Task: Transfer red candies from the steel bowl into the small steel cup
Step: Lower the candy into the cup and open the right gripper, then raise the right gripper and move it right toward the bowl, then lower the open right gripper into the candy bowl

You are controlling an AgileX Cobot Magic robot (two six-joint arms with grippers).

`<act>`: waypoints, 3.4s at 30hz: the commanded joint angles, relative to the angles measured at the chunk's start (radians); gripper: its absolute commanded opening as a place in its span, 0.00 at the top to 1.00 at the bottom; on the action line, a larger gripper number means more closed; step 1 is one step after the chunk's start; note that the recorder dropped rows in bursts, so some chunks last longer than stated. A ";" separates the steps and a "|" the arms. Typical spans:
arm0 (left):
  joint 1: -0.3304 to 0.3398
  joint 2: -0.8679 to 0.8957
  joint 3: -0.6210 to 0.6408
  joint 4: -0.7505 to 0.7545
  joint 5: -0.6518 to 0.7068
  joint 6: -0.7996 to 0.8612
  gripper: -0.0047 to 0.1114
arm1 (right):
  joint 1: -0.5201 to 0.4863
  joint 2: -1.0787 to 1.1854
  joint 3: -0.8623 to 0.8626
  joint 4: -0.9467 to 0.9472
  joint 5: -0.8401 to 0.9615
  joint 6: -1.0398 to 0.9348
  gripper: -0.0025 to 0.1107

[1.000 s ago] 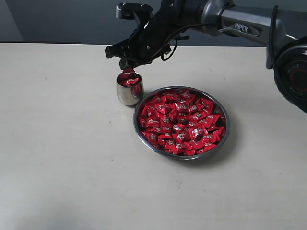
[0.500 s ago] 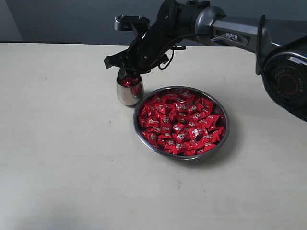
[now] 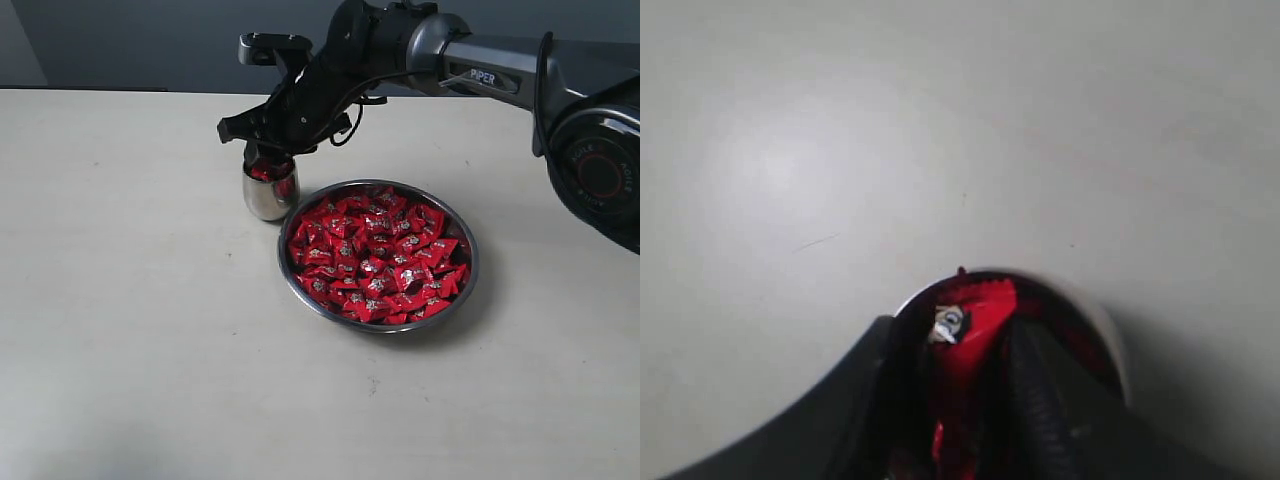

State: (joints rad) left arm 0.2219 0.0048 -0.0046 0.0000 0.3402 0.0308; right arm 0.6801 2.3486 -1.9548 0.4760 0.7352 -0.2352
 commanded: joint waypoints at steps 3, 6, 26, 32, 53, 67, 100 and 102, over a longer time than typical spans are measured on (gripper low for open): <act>-0.005 -0.005 0.005 -0.006 -0.010 -0.001 0.96 | 0.000 -0.005 -0.006 0.002 0.002 -0.007 0.67; -0.005 -0.005 0.005 -0.006 -0.010 -0.001 0.96 | 0.000 -0.013 -0.006 -0.004 0.002 -0.007 0.67; -0.005 -0.005 0.005 -0.006 -0.010 -0.001 0.96 | 0.000 -0.058 -0.006 -0.049 0.010 0.000 0.67; -0.005 -0.005 0.005 -0.006 -0.010 -0.001 0.96 | 0.000 -0.060 -0.006 -0.049 0.000 0.002 0.67; -0.005 -0.005 0.005 -0.006 -0.010 -0.001 0.96 | -0.011 -0.128 -0.004 -0.154 -0.061 0.036 0.98; -0.005 -0.005 0.005 -0.006 -0.010 -0.001 0.96 | -0.160 -0.409 0.452 -0.225 -0.277 0.142 0.98; -0.005 -0.005 0.005 -0.006 -0.010 -0.001 0.96 | -0.084 -0.482 0.804 -0.305 -0.214 -0.262 0.65; -0.005 -0.005 0.005 -0.006 -0.010 -0.001 0.96 | -0.060 -0.476 0.804 -0.301 -0.211 -0.262 0.67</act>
State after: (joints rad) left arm 0.2219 0.0048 -0.0046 0.0000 0.3402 0.0308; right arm 0.6007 1.8706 -1.1475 0.1655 0.5181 -0.4902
